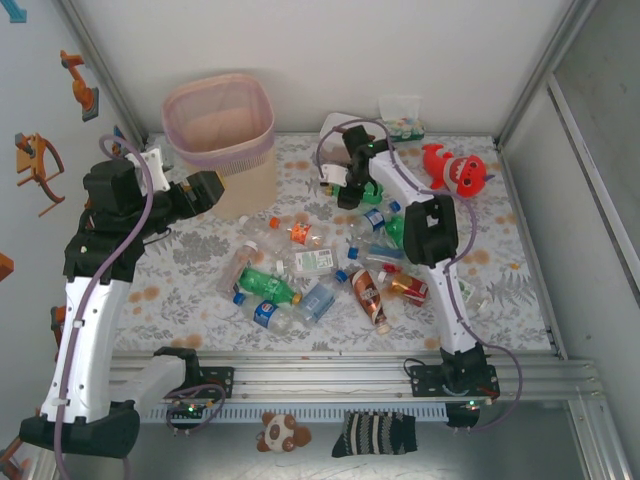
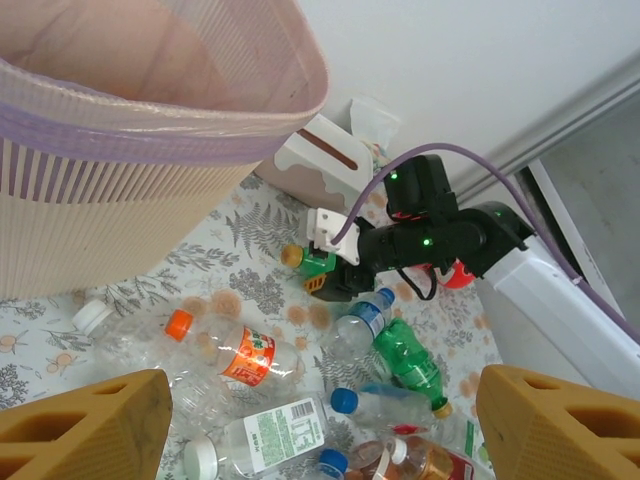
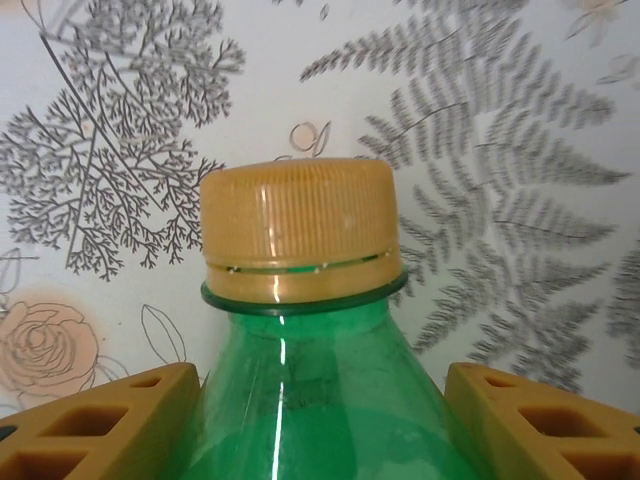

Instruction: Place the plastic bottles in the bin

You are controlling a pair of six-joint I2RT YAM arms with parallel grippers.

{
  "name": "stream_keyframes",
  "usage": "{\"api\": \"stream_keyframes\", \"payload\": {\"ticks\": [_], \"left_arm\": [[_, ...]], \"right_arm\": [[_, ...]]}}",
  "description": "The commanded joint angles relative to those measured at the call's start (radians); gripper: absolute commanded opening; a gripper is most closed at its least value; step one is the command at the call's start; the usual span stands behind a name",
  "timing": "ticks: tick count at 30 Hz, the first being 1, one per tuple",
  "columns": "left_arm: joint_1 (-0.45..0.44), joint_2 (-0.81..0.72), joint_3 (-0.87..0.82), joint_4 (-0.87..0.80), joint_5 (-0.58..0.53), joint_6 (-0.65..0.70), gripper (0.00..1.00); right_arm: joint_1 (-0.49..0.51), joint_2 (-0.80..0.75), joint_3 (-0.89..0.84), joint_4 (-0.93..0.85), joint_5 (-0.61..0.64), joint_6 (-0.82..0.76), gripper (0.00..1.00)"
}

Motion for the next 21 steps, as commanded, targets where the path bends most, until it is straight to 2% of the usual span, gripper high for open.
{"api": "stream_keyframes", "payload": {"ticks": [1,9,15,18,21], "left_arm": [[-0.010,-0.027,-0.013,0.051,0.017,-0.006,0.79],[-0.043,-0.055,-0.081,0.206,0.045,-0.019,0.79],[-0.078,-0.044,-0.127,0.359,0.103,-0.015,0.79],[-0.115,-0.018,-0.131,0.427,0.146,0.013,0.79],[-0.168,0.001,-0.134,0.488,0.178,0.049,0.79]], "right_arm": [[0.011,-0.136,-0.018,0.026,-0.054,0.069,0.56],[0.011,-0.341,-0.136,0.157,-0.191,0.371,0.54],[0.011,-0.508,-0.295,0.347,-0.326,0.777,0.52],[0.011,-0.596,-0.412,0.504,-0.431,0.999,0.50],[0.011,-0.682,-0.529,0.673,-0.479,1.227,0.47]]}}
